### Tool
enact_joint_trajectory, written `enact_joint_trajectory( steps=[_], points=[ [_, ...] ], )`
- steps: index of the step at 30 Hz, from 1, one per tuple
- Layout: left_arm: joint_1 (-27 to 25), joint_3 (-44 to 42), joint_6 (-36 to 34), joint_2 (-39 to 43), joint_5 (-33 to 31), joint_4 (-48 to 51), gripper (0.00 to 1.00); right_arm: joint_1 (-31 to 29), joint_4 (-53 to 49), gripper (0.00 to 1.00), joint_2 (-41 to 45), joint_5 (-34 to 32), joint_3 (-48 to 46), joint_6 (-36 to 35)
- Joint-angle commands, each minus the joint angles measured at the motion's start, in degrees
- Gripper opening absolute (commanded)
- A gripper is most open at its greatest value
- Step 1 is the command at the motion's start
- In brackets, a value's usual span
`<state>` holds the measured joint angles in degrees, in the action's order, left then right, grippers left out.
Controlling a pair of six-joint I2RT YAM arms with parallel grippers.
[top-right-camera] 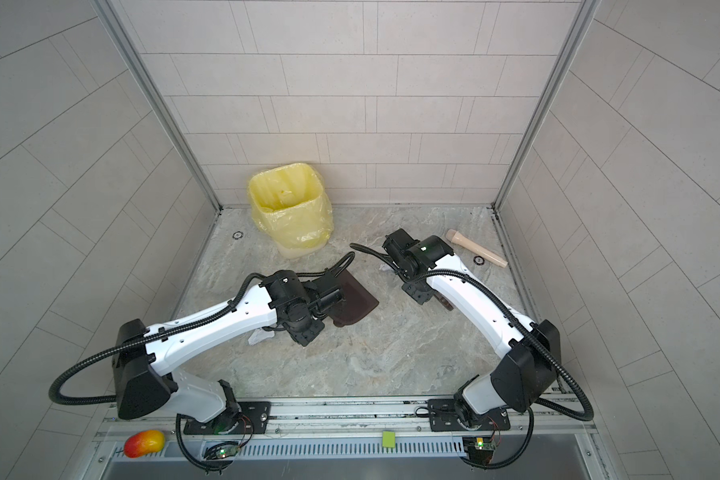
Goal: Sweep away the paper scraps from the table
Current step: 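Lower the dustpan with the left gripper while the right moves the brush, then sweep the white lined scrap into the dustpan with the right gripper's brush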
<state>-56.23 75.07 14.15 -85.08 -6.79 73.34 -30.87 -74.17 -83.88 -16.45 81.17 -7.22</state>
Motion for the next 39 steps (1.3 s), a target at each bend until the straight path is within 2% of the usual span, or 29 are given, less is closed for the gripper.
enact_joint_trajectory(
  steps=[1, 4, 7, 10, 14, 22, 28, 39],
  points=[
    [-0.6, -0.5, 1.7, 0.5, 0.4, 1.5, 0.00, -0.8, -4.5, 0.00, 0.3, 3.0, 2.2, 2.3],
    [-1.1, -0.3, 1.8, 0.6, 0.9, 2.7, 0.00, -2.6, -8.9, 0.00, -0.4, 7.2, 5.5, 3.8],
    [-1.7, -0.5, 2.1, 0.9, 1.4, 3.8, 0.00, -5.8, -11.9, 0.00, -0.3, 7.2, 8.7, 5.7],
    [-2.2, -0.5, 2.2, 1.0, 1.8, 4.6, 0.00, -6.5, -13.6, 0.00, -0.5, 5.1, 11.9, 6.3],
    [-2.8, -0.7, 2.2, 1.0, 3.4, 4.3, 0.00, -5.9, -11.2, 0.00, -1.2, -0.5, 12.2, 4.7],
    [-7.8, -1.9, 2.6, -0.4, 6.9, 1.0, 0.00, -5.3, -5.4, 0.00, -8.5, -0.5, 11.0, 2.6],
    [-10.7, -5.4, 3.1, -0.5, 7.9, -1.4, 0.00, -5.8, -3.4, 0.00, -7.2, 4.5, 8.4, 1.4],
    [-11.4, -9.5, 5.1, -0.6, 8.8, -5.7, 0.00, -9.6, -8.1, 0.00, -2.4, 15.1, 6.5, 1.9]
  ],
)
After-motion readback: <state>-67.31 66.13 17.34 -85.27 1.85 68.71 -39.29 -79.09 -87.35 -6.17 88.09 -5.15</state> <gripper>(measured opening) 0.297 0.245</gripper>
